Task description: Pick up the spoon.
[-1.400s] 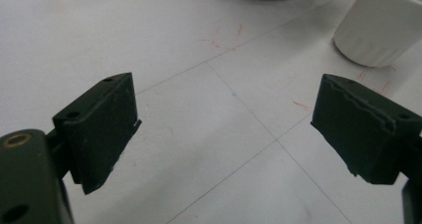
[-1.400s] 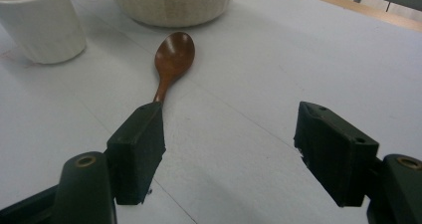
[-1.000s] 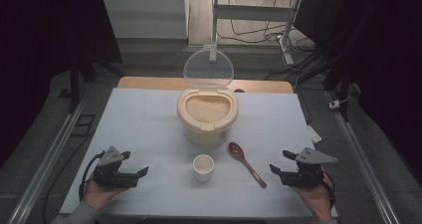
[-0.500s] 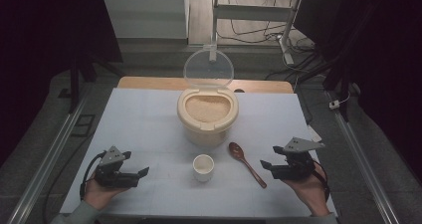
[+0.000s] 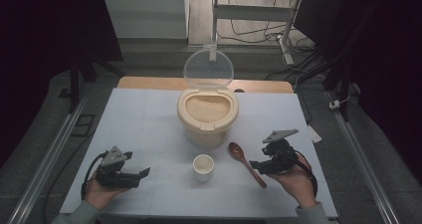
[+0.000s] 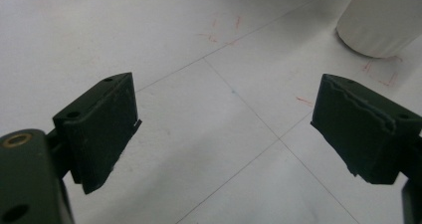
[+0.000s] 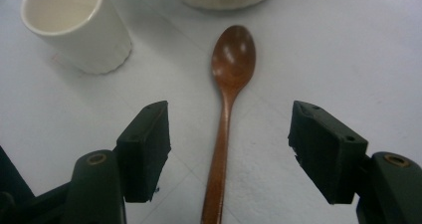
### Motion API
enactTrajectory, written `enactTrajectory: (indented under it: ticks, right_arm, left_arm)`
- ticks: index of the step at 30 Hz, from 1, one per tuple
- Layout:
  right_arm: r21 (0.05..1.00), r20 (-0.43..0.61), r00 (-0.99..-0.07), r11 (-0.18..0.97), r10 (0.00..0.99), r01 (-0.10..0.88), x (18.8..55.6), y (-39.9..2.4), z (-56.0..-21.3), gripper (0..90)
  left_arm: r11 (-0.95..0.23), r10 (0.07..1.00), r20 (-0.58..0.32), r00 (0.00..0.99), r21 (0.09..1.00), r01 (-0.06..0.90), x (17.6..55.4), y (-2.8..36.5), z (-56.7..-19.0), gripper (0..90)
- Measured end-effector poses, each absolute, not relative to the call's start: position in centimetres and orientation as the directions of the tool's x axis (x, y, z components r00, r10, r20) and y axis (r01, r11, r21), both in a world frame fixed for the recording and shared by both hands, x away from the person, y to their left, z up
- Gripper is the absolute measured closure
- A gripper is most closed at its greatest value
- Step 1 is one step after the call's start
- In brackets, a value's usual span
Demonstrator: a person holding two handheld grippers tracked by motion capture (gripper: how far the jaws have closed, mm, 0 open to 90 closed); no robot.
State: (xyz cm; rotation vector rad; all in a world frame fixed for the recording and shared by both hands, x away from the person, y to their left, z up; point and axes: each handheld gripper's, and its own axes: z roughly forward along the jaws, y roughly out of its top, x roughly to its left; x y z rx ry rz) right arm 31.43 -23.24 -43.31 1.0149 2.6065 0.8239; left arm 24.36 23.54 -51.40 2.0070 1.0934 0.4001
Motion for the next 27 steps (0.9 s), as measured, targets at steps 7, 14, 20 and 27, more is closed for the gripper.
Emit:
enactTrajectory:
  ticks: [7,14,20,27]
  right_arm:
    - [0.48,-0.007,-0.731,0.644,0.682,0.596,31.8,-22.3,-45.1,37.7]
    - [0.409,0.005,-0.733,0.668,0.68,0.622,32.3,-22.1,-46.7,42.2]
    - [0.363,0.011,-0.73,0.678,0.683,0.639,32.6,-22.0,-47.6,45.7]
    - [0.315,0.02,-0.736,0.695,0.677,0.647,33.2,-21.6,-48.8,51.1]
  left_arm:
    - [-0.316,0.81,-0.088,0.58,0.767,0.558,24.3,23.5,-51.5,10.9]
    - [-0.32,0.811,-0.086,0.579,0.763,0.562,24.3,23.4,-51.6,10.9]
    - [-0.324,0.809,-0.084,0.581,0.762,0.561,24.3,23.4,-51.6,10.9]
    - [-0.328,0.809,-0.082,0.582,0.758,0.564,24.4,23.4,-51.7,10.9]
